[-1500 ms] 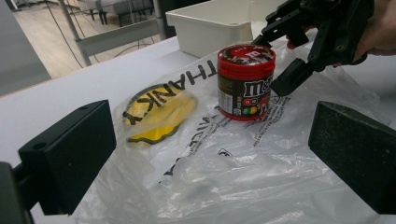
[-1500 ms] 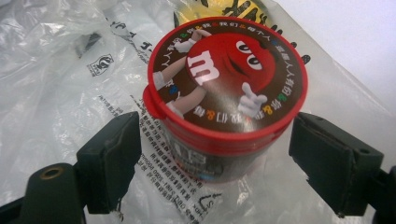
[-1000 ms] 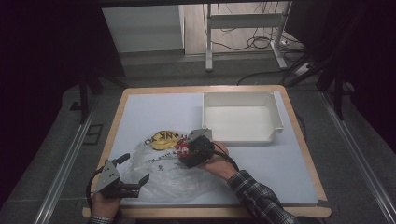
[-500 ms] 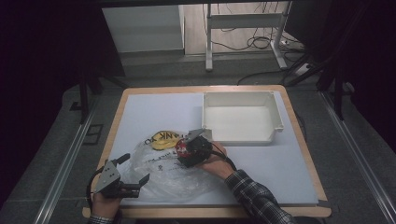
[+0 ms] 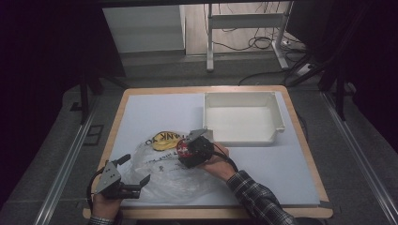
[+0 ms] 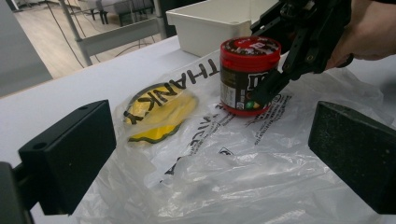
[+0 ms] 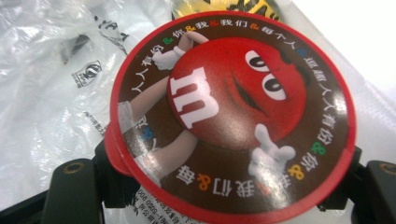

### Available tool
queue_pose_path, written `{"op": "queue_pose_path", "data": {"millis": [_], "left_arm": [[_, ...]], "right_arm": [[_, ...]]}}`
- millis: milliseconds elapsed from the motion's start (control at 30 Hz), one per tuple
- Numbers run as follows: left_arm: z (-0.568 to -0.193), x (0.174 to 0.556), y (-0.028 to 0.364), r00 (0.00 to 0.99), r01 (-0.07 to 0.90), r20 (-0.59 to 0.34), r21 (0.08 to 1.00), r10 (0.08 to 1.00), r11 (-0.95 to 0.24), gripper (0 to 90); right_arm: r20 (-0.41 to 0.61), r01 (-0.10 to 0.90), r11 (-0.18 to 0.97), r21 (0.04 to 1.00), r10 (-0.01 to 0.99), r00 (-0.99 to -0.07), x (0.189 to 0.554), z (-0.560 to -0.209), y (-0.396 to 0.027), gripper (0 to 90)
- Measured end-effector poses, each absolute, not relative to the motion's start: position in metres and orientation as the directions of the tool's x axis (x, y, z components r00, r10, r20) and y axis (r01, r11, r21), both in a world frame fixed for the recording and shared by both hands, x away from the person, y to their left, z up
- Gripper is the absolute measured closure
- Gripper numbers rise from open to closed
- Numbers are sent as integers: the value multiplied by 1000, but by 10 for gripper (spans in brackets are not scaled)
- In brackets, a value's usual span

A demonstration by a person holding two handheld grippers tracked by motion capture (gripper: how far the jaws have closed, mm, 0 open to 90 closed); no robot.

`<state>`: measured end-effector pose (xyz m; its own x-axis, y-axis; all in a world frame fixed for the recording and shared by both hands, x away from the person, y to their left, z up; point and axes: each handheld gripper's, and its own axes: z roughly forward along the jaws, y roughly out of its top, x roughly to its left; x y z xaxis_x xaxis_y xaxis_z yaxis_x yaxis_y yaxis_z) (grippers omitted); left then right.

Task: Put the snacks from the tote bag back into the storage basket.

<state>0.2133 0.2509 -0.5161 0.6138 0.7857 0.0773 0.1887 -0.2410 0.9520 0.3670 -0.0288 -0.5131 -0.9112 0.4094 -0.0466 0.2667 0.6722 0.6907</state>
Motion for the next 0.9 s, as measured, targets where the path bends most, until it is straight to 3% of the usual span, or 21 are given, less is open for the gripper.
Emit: {"op": "queue_pose_path", "data": {"millis": [900], "left_arm": [[-516,213,254,612,186,33,965,790,-184,7]], "right_arm": [[-62,232,677,698,380,-923,353,-482,-42,260]]}}
